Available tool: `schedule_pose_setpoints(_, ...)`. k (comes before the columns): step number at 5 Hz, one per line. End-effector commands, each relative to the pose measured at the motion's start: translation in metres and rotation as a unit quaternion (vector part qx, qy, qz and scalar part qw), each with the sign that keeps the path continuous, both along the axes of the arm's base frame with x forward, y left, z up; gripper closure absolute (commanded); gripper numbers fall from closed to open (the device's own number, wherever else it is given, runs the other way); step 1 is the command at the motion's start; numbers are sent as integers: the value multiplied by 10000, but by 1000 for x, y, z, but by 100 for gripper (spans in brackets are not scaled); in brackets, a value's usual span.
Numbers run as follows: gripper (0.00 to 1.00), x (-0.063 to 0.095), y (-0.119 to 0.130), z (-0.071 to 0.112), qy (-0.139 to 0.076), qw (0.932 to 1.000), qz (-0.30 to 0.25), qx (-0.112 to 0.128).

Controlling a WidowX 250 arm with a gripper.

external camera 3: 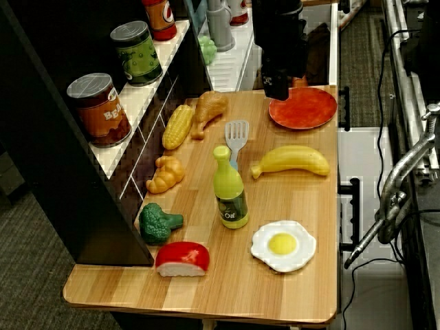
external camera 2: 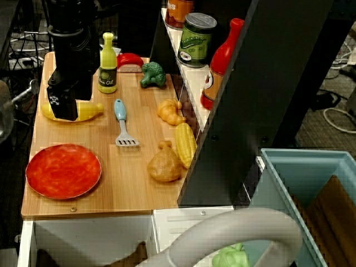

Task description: Put banana on plate

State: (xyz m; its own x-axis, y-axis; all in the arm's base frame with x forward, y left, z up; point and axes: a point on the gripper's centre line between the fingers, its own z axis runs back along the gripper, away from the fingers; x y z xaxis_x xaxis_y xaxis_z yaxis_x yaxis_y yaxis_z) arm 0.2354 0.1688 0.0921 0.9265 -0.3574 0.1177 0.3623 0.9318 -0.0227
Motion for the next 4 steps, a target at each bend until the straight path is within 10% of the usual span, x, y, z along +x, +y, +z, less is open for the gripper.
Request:
schedule_pose_setpoints(1, 0, 0, 0, 0, 0, 10000, 0, 0)
schedule_pose_setpoints(4, 0, 4, 18, -3, 120, 9985, -177, 499)
